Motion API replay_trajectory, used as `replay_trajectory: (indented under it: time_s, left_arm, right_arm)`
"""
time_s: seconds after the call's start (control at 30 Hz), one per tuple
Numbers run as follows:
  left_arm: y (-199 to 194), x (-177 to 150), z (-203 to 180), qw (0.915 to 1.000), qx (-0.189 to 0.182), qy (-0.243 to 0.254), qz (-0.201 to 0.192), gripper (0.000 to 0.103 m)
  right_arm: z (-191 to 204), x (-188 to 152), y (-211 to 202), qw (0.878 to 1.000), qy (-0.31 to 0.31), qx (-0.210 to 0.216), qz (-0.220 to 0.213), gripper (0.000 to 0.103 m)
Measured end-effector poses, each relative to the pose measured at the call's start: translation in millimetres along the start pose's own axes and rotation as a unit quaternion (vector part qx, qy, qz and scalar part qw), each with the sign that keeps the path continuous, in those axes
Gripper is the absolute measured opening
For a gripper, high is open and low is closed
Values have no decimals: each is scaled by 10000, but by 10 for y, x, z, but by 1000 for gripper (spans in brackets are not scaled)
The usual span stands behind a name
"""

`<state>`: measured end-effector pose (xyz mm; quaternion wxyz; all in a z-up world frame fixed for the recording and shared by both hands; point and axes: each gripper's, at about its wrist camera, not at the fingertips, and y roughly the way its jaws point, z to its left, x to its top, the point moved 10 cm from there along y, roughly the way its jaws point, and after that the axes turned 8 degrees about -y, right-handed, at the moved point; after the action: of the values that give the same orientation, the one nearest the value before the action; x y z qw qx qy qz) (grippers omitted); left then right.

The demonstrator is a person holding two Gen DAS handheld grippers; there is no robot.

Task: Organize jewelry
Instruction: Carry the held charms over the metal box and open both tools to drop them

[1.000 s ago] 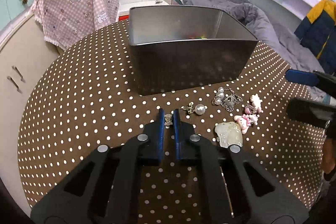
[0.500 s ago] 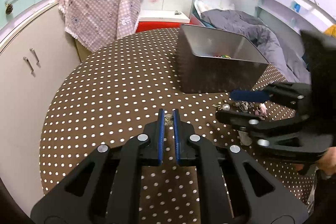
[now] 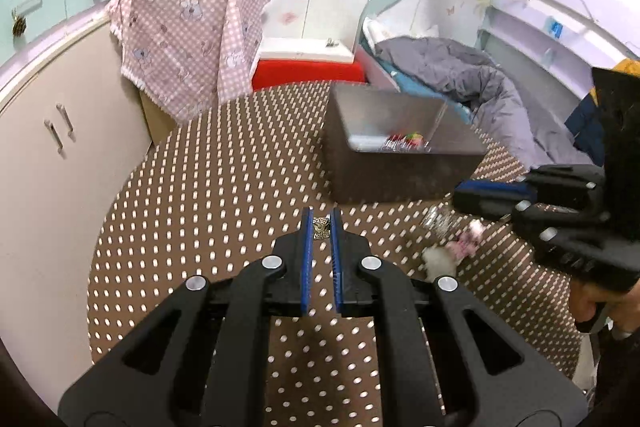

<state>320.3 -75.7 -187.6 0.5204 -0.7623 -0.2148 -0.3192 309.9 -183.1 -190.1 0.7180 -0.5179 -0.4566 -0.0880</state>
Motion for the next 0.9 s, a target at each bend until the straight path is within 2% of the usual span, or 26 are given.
replay_trajectory:
  time_s: [0.17,0.4,0.6,0.8,0.9]
  left_arm:
    - [-192,388,-156,9990,-79,211,-388,8]
    - [-302,919,-450,9949,-196,541,-828,8]
    - [-104,1145,-630,9952,-431,507,-725,8]
    - [147,1205,-700,9964,-585,396,-466,8]
    - [272,1216,-669,9975,-476,420,-300,9]
  right_arm:
    - [-190,417,-563,9976,116,-21,-677,9]
    - [-477,895,-918,9930,132,-344,-1121,9]
    - [-681,989,-734,9925,506,-362,-1049,9]
    - [-786,964,-409,9934,782,-263,-797,10]
    - [-862,937,-286,9924,985,-285,-684,11]
